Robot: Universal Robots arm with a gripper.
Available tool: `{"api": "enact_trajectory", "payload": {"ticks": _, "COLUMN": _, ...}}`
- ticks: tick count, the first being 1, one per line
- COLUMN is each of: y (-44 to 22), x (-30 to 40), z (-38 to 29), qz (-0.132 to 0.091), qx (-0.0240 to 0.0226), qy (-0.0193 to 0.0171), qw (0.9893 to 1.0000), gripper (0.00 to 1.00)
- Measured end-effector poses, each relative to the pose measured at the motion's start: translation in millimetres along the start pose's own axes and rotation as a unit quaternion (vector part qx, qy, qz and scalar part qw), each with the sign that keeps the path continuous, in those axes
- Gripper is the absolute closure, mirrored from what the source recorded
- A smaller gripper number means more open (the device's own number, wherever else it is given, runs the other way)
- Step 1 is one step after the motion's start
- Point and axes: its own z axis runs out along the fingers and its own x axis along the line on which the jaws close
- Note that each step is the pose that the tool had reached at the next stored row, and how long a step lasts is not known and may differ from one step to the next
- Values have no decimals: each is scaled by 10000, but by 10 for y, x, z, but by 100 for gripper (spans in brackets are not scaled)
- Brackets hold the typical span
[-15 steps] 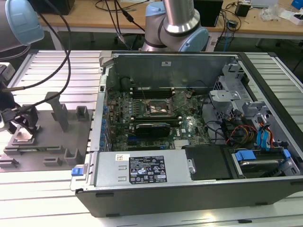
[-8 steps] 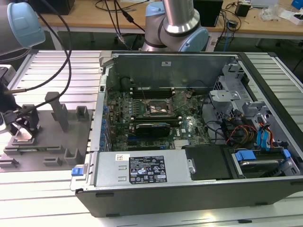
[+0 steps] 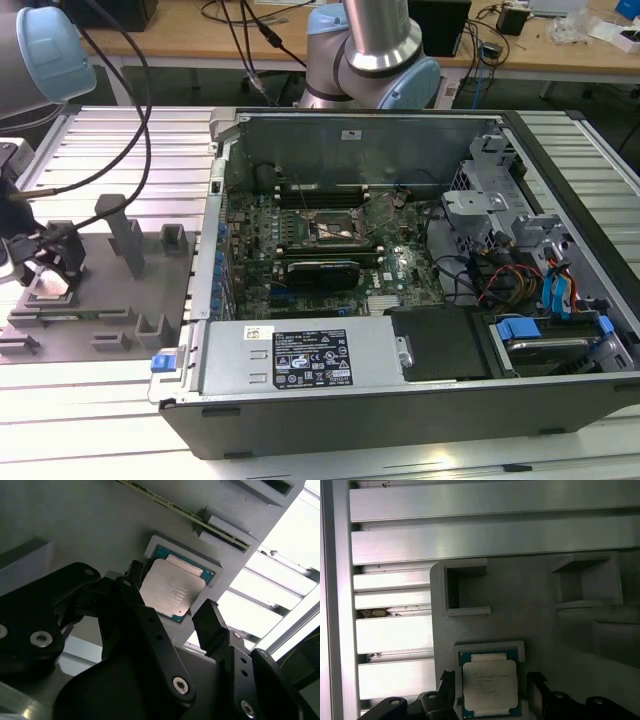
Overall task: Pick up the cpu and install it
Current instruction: 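Pick up the cpu and move it towards the insertion slot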
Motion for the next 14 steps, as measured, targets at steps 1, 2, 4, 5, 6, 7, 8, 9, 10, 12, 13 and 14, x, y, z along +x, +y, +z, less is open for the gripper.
{"api": "enact_trajectory", "payload": {"ticks": 1, "y": 0, "x": 0, "z": 6, "qz": 0, "qx": -1, "qy": -1, "qw": 10000, "gripper": 32}}
{"api": "enact_trajectory", "payload": {"ticks": 2, "y": -1, "x": 0, "z": 21, "qz": 0, "qx": -1, "qy": -1, "qw": 10000, "gripper": 32}}
{"api": "enact_trajectory", "payload": {"ticks": 4, "y": -2, "x": 1, "z": 35, "qz": -2, "qx": 1, "qy": 1, "qw": 10000, "gripper": 32}}
{"api": "enact_trajectory", "payload": {"ticks": 5, "y": -2, "x": 1, "z": 44, "qz": -10, "qx": 0, "qy": 1, "qw": 10000, "gripper": 32}}
{"api": "enact_trajectory", "payload": {"ticks": 6, "y": -2, "x": 1, "z": 51, "qz": -26, "qx": -1, "qy": 4, "qw": 10000, "gripper": 32}}
{"api": "enact_trajectory", "payload": {"ticks": 7, "y": -2, "x": 1, "z": 57, "qz": -51, "qx": -1, "qy": 7, "qw": 10000, "gripper": 32}}
{"api": "enact_trajectory", "payload": {"ticks": 8, "y": -3, "x": 1, "z": 60, "qz": -99, "qx": -2, "qy": 11, "qw": 10000, "gripper": 32}}
{"api": "enact_trajectory", "payload": {"ticks": 9, "y": -3, "x": 1, "z": 61, "qz": -137, "qx": -3, "qy": 13, "qw": 9999, "gripper": 32}}
{"api": "enact_trajectory", "payload": {"ticks": 10, "y": -3, "x": 1, "z": 62, "qz": -154, "qx": -4, "qy": 13, "qw": 9999, "gripper": 32}}
{"api": "enact_trajectory", "payload": {"ticks": 12, "y": -3, "x": 0, "z": 63, "qz": -165, "qx": -5, "qy": 13, "qw": 9999, "gripper": 32}}
{"api": "enact_trajectory", "payload": {"ticks": 13, "y": -3, "x": 0, "z": 63, "qz": -165, "qx": -5, "qy": 13, "qw": 9999, "gripper": 32}}
{"api": "enact_trajectory", "payload": {"ticks": 14, "y": -3, "x": 0, "z": 63, "qz": -166, "qx": -5, "qy": 13, "qw": 9999, "gripper": 32}}
